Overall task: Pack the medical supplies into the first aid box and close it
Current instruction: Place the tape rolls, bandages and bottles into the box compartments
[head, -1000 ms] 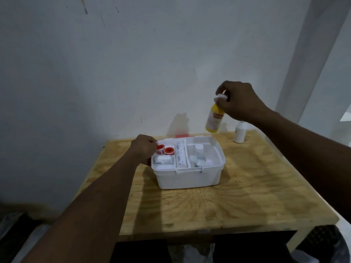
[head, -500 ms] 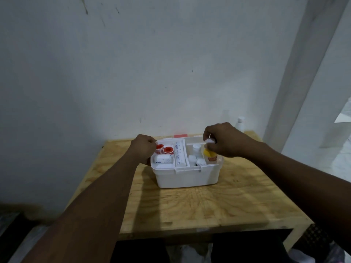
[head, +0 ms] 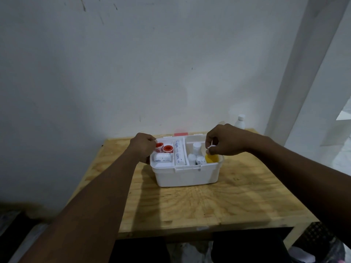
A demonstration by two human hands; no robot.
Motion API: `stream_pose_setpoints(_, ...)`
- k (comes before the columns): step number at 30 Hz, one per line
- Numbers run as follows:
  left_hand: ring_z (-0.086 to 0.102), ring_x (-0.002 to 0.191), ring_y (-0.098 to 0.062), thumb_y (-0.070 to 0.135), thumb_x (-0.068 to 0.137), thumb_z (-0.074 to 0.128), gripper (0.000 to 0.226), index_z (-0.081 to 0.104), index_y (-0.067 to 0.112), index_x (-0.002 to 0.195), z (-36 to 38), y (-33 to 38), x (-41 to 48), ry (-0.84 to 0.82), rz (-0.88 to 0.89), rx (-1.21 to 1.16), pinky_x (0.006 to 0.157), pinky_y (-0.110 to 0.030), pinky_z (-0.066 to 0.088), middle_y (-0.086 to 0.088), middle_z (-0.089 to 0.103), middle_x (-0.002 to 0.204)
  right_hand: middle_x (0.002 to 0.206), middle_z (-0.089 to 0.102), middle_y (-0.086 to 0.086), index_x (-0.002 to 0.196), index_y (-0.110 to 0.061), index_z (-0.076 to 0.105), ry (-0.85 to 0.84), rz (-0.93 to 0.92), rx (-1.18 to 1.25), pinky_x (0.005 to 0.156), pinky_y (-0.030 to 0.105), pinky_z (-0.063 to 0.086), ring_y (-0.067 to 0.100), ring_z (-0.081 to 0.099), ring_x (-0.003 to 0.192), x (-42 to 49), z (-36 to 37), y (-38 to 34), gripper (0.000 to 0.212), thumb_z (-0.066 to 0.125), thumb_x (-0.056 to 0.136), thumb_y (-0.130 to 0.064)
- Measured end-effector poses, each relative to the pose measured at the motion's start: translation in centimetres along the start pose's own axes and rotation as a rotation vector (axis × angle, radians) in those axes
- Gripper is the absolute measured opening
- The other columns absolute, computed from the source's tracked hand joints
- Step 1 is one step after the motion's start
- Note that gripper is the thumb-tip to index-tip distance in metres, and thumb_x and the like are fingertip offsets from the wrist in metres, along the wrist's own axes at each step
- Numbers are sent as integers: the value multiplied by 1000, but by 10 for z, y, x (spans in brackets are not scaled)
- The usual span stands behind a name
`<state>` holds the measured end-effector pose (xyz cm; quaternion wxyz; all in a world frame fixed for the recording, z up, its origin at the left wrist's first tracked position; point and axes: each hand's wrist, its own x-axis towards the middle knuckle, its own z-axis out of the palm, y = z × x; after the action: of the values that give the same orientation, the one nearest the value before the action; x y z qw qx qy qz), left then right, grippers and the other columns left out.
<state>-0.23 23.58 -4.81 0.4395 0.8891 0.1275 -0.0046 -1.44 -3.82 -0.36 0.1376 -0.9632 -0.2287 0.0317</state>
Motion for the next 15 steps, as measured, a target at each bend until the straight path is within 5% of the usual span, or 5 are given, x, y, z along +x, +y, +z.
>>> stream_pose_setpoints(4,70,90,-36,17,101,56,23,70,10,118,0,2,-3,-1,-8,-9,57,-40,61,-14,68,112,94,70,-5,97,-18,75,62,22,24,78,28,50,13,64,91,4,-10,5,31,65,89,-46)
stream_pose_setpoints(9,69,90,-36,15,101,55,23,70,10,117,0,3,-4,5,-18,-3,52,-36,59,-13,68,113,103,70,6,103,-14,70,455,240,146,84,35,52,23,65,94,26,-26,50,29,64,90,-39)
stream_pose_setpoints(15,68,93,-35,15,101,55,21,71,11,115,1,1,0,-8,-23,-23,59,-40,61,-11,67,108,136,46,20,144,-16,41,399,498,23,94,44,47,40,55,118,51,-13,106,59,60,88,-23)
